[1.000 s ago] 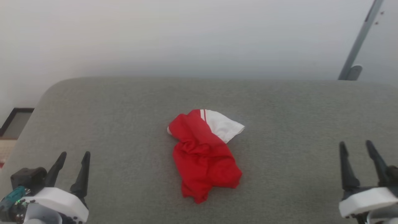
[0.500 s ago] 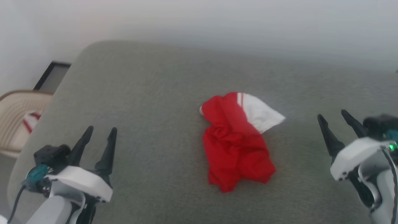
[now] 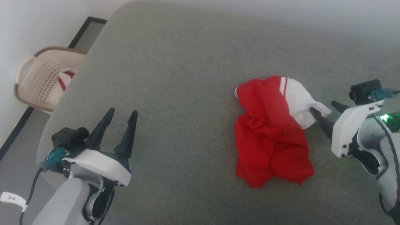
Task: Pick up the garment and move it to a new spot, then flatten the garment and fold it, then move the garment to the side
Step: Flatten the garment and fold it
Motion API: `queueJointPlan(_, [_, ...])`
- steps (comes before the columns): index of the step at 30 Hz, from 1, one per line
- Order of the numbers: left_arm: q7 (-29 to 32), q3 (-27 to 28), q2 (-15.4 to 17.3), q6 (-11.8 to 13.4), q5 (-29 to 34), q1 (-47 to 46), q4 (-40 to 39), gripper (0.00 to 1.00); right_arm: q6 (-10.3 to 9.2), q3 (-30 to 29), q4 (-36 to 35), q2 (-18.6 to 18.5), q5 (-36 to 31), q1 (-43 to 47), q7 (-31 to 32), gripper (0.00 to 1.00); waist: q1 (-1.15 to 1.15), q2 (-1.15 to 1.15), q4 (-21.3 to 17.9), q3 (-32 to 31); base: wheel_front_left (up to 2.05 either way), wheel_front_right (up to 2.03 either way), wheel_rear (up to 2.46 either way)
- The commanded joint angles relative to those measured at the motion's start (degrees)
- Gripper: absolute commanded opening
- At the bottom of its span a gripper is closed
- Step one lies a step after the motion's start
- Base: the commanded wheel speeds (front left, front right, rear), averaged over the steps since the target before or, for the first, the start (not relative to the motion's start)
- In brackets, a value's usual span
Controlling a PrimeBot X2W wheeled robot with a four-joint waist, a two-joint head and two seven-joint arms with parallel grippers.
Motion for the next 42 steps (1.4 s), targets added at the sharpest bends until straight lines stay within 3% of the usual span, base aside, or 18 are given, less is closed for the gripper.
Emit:
queueJointPlan(1, [-0.18, 0.15, -0.40, -0.39, 0.60, -0.95, 0.41, 1.00, -0.01, 0.23, 0.75, 0.08, 0.94, -1.14, 0.50, 1.00, 0.00, 0.00, 1.03, 1.10, 0.00, 0.00, 0.00])
queueJointPlan(5, [-0.24, 0.67, -1.59, -1.66, 1.20, -2.05, 1.87, 1.00, -0.01, 2.22, 4.68, -0.20, 2.67, -4.03, 3.33, 1.00, 0.00, 0.00, 1.76, 2.07, 0.00, 0.00, 0.00])
queueJointPlan(6, [-0.24, 0.93, -1.83, -1.93, 1.39, -2.23, 2.17, 1.00, -0.01, 2.76, 5.48, -0.40, 2.57, -4.78, 3.63, 0.31, 0.00, 0.00, 1.86, 2.20, 0.00, 0.00, 0.00])
queueJointPlan(7, [-0.25, 1.22, -2.12, -2.13, 1.44, -2.22, 2.45, 1.00, -0.01, 3.04, 6.15, -0.50, 2.42, -5.48, 3.34, 0.00, 0.00, 0.00, 1.94, 2.32, 0.00, 0.00, 0.00])
queueJointPlan(14, [-0.26, 3.29, -3.13, -3.46, 2.39, -1.74, 4.28, 1.00, -0.01, 4.17, 7.38, -0.80, 4.56, -7.97, 0.68, 0.00, 0.00, 0.00, 1.22, 1.42, 0.00, 0.00, 0.00])
queueJointPlan(22, [-0.26, 5.30, -2.92, -4.37, 3.69, -0.39, 5.11, 1.00, -0.01, 2.21, 1.31, -4.07, 7.73, -4.75, -0.79, 0.00, 0.00, 0.00, -1.96, -1.21, 0.00, 0.00, 0.00])
queueJointPlan(33, [-0.27, 6.27, -1.91, -4.91, 3.99, 1.11, 5.85, 1.00, -0.01, -7.72, -6.75, -10.92, 8.39, 8.20, 2.55, 0.00, 0.00, 0.00, -6.75, -4.16, 0.00, 0.00, 0.00])
queueJointPlan(42, [0.20, 5.65, -1.30, -5.19, 3.39, 0.96, 6.58, 1.00, -0.01, -17.62, -8.06, -10.82, 7.42, 23.35, 6.83, 0.00, 0.00, 0.00, -8.82, -5.36, 0.00, 0.00, 0.00])
